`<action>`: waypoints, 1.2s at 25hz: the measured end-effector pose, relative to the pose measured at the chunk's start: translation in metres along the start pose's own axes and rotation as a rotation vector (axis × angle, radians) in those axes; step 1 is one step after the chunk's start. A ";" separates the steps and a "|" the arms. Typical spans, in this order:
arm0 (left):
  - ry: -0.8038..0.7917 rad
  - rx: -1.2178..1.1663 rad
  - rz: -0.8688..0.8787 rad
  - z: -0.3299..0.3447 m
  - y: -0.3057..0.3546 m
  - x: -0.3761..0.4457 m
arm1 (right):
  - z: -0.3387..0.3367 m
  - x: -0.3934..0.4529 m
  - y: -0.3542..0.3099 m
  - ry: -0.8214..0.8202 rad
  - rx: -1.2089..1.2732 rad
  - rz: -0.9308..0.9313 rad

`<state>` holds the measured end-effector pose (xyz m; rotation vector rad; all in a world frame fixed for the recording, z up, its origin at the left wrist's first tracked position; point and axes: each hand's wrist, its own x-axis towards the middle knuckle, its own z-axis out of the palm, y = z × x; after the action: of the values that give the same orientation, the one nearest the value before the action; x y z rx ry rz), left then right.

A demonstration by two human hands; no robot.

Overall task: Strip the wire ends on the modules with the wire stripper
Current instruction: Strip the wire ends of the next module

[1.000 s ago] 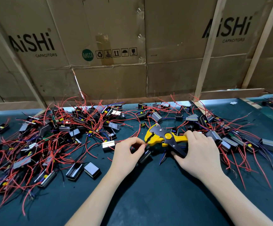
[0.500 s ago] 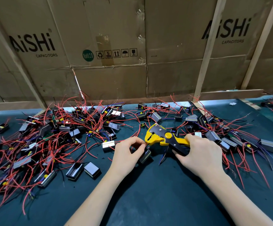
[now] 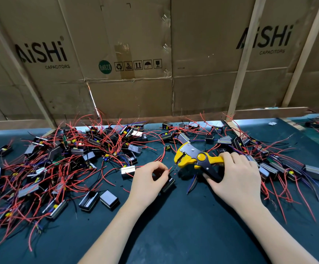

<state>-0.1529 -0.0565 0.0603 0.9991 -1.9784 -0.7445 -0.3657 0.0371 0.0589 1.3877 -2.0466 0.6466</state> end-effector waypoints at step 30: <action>-0.021 0.048 0.011 0.005 -0.010 0.002 | -0.004 -0.003 -0.012 -0.058 0.005 -0.053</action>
<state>-0.1542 -0.0624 0.0505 1.0114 -2.0265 -0.7072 -0.3531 0.0373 0.0605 1.4747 -2.0462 0.5958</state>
